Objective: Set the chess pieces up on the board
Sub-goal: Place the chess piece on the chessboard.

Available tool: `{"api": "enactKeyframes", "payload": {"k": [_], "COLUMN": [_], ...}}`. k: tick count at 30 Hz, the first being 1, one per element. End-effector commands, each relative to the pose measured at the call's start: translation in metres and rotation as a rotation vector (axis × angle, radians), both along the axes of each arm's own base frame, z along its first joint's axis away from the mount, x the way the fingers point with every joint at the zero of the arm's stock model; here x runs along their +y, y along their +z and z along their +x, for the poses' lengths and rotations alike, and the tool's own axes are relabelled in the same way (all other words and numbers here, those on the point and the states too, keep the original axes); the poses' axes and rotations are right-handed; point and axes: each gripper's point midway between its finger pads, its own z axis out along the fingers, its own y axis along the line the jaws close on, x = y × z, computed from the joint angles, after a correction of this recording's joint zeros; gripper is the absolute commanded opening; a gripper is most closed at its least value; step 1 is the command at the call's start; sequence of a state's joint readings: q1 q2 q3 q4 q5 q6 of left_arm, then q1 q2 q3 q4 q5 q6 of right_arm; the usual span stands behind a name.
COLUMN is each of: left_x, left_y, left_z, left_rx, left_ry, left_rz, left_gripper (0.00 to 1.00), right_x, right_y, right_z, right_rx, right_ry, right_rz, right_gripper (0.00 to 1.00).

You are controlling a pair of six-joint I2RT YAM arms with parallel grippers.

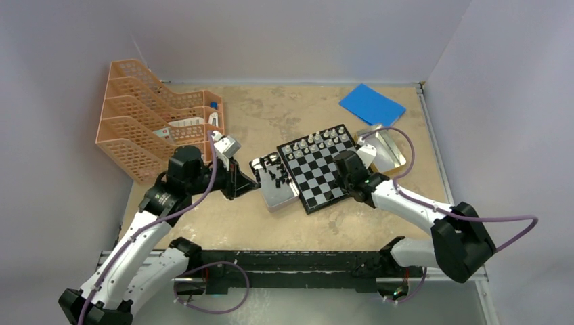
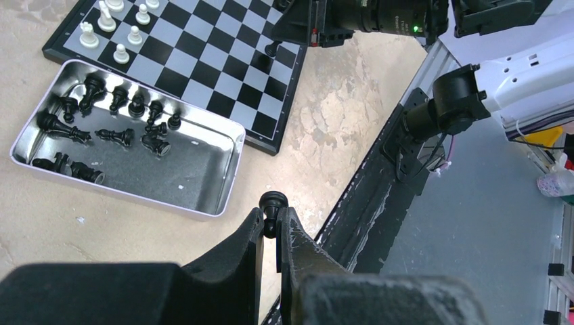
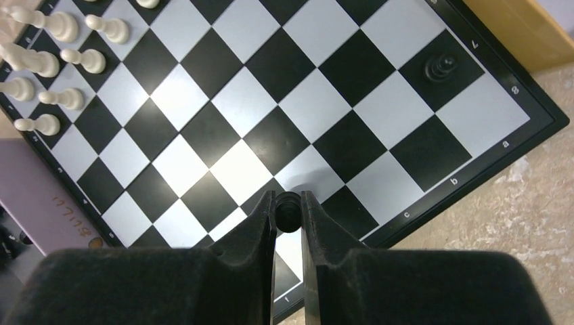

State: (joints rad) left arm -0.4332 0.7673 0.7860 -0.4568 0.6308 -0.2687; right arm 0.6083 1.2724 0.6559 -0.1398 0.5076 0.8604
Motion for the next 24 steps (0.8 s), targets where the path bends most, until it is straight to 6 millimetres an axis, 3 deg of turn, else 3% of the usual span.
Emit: {"api": "enactKeyframes", "payload": {"k": [1, 11, 24], "left_x": [-0.002, -0.004, -0.004], "left_y": [0.01, 0.009, 0.008], "left_z": [-0.002, -0.004, -0.004], "left_rx": [-0.068, -0.058, -0.055], "left_ry": [-0.032, -0.047, -0.048], "left_rz": [-0.029, -0.032, -0.032], "left_gripper": [0.0, 0.0, 0.0], "right_x": [-0.005, -0.013, 0.004], "right_y": [-0.004, -0.004, -0.015], "right_z": [-0.005, -0.011, -0.03], "right_rx": [0.004, 0.016, 0.064], "right_ry": [-0.066, -0.086, -0.039], "right_rz": [0.036, 0.016, 0.003], "right_gripper": [0.07, 0.07, 0.08]}}
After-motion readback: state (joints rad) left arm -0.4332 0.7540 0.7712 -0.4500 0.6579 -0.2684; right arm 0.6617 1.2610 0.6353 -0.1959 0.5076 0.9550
